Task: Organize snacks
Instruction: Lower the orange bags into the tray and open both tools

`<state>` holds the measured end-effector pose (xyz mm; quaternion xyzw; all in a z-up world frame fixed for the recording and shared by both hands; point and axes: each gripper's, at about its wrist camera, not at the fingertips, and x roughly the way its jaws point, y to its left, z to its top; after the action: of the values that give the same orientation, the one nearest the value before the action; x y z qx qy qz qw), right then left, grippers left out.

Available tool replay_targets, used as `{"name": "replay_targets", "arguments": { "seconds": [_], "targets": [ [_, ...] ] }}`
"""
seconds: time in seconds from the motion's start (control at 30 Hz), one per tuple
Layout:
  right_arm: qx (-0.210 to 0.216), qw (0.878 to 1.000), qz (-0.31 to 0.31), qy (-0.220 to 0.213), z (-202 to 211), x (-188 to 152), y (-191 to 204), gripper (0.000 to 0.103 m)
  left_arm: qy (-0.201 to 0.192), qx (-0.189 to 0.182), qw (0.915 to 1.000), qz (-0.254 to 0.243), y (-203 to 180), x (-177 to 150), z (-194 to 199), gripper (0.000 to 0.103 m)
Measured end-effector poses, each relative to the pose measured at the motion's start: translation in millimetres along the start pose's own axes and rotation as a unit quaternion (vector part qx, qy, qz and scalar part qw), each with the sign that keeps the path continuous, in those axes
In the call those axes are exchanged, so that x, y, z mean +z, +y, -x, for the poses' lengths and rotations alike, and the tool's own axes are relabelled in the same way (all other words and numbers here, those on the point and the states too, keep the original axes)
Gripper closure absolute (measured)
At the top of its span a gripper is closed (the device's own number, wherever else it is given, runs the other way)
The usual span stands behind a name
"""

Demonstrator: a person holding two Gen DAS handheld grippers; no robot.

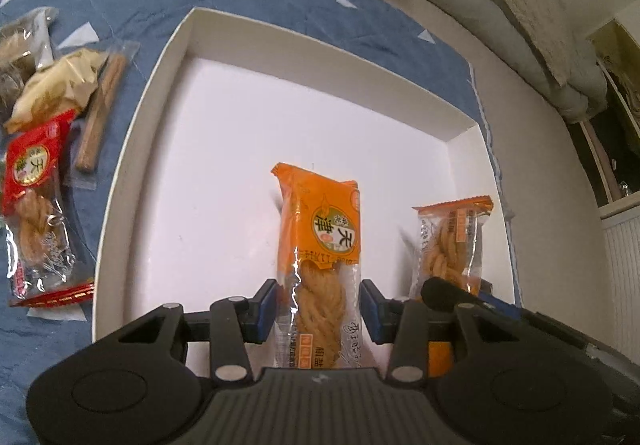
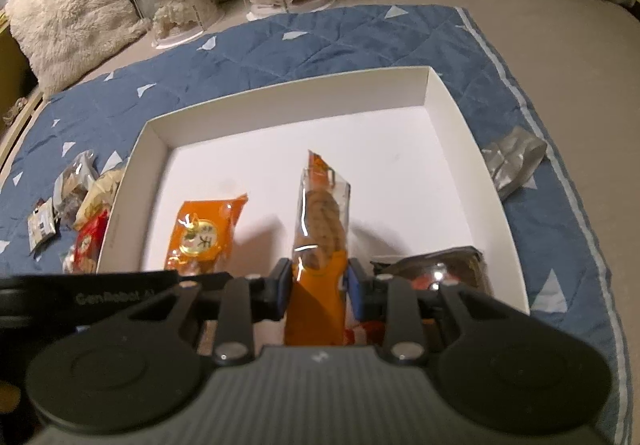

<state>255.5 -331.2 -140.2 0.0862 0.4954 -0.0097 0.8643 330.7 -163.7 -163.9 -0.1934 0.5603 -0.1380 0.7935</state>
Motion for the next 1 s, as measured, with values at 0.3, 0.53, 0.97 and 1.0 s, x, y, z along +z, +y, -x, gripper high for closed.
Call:
{"name": "replay_targets", "arguments": {
  "seconds": [0.3,0.53,0.97,1.0],
  "targets": [
    [-0.016,1.0,0.005,0.016,7,-5,0,0.063,0.018,-0.014,0.9996,0.018,0,-6,-4,0.055],
    [-0.029,1.0,-0.004,0.01,22,-10,-10,0.062,0.019,-0.022,0.9996,0.001,-9,-15,4,0.053],
    [-0.039,0.999,-0.011,-0.016,57,-22,-15,0.049,-0.006,0.017,0.9988,-0.046,-16,-29,41,0.033],
    [-0.04,0.999,-0.012,-0.019,61,-23,-17,0.046,-0.011,0.021,0.9984,-0.051,-16,-31,45,0.023]
  ]
}}
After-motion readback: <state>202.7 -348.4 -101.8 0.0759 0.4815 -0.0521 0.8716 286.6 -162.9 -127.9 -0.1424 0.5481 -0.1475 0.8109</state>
